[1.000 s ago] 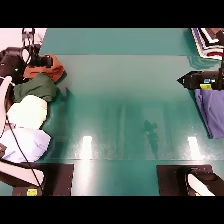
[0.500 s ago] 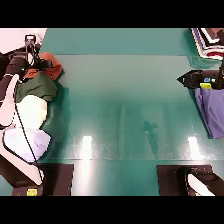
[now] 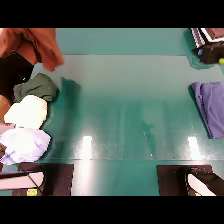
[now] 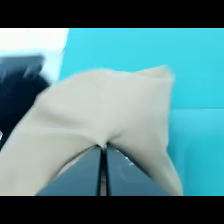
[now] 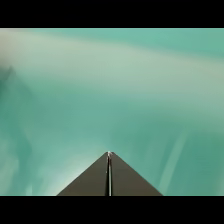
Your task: Fold the shirts.
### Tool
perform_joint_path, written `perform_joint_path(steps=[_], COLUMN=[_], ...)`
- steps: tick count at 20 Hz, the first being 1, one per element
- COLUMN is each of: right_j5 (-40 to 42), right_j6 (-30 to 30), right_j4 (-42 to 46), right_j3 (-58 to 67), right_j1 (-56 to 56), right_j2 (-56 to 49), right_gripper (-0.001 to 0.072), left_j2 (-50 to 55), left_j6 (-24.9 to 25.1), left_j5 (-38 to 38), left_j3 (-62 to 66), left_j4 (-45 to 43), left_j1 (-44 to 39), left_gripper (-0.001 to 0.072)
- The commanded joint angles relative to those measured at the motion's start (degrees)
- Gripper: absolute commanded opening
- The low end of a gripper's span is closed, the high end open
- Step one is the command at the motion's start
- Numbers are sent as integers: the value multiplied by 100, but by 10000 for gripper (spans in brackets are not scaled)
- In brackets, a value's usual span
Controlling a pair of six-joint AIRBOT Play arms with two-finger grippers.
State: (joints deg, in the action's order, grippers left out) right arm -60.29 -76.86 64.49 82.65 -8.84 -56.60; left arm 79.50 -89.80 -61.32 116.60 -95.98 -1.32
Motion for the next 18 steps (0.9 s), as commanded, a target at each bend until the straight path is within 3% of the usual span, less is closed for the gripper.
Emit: perform_joint_path(steps=[1, 4, 6, 8, 9, 10, 11, 14, 18], right_j5=[-7, -157, -221, -315, -341, -341, -343, -341, -485], right_j6=[149, 151, 151, 153, 153, 153, 153, 153, 151], right_j4=[9, 11, 11, 26, 33, 85, 175, 262, 306], right_j3=[769, 1056, 1051, 1051, 1051, 1051, 1051, 1051, 1051], right_j1=[0, 0, 0, 4, 11, 11, 11, 11, 11], right_j2=[-144, -195, -142, -66, -17, 24, 72, 210, 205], right_gripper=[18, 18, 18, 18, 18, 18, 18, 18, 18], left_j2=[-1132, -1141, -942, -610, -431, -234, -83, -79, -166], left_j6=[323, 205, 109, 136, 199, 306, 328, 227, -164], left_j5=[-1161, -1731, -1624, -1274, -960, -625, -435, -492, -1161], left_j3=[118, -129, -741, -1318, -1517, -1635, -1639, -1587, -1757], left_j4=[59, 68, 232, 988, 1434, 1727, 1746, 1104, 704], left_j1=[-955, -2076, -2900, -3582, -3851, -4072, -4183, -3858, -2218], left_gripper=[22, 23, 24, 28, 167, 432, 456, 456, 455])
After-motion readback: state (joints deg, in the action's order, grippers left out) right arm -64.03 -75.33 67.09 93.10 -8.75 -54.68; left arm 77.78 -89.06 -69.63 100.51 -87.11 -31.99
